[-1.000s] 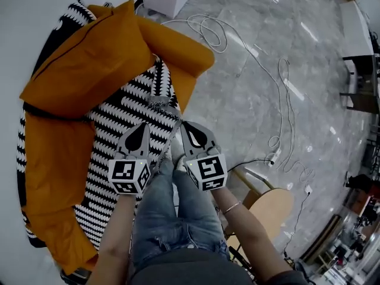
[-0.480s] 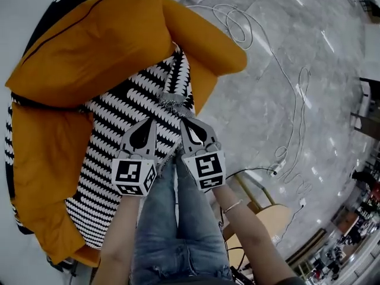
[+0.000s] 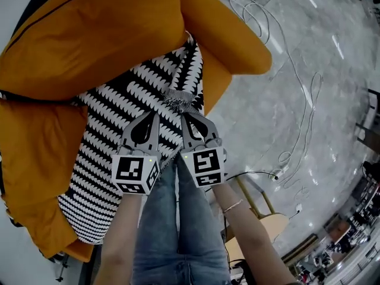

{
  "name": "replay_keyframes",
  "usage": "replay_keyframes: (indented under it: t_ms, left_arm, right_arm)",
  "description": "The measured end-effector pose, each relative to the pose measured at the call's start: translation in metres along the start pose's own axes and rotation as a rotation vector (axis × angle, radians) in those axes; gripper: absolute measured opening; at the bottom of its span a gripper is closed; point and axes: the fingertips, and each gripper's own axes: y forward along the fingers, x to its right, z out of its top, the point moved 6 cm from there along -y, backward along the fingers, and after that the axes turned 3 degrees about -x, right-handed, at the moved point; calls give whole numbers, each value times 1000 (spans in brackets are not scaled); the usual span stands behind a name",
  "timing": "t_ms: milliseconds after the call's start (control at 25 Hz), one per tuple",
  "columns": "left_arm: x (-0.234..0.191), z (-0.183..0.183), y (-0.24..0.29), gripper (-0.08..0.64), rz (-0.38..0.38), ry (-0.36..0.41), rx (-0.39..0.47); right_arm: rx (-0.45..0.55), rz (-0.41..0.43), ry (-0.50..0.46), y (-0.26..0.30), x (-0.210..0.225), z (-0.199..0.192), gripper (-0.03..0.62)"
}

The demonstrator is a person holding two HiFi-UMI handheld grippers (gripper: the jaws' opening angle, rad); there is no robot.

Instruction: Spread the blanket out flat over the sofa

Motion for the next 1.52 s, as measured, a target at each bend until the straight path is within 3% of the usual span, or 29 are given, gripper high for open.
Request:
replay_keyframes:
  t_ms: [280,560,920,1120,1520]
  left_arm:
    - [22,-84,27,17,0,-40,8]
    - [15,-105,44,17,4,-72,-8]
    - [-4,-83,48,17,22,-81,-2]
    - [-12,-88,41,17,39,-94,-5]
    - [-25,-87,35,17,47,-119,6]
  right_arm:
    - [-37,3,-157,20,12,-77,14]
    - [-116,31,-220,47,12,-93,97]
    - [-242,-3,-416,78,9,-82,211]
    - [-315,-39,-511,89,1,-93,233]
    - [-338,-106,-462,109,-1,-84,232]
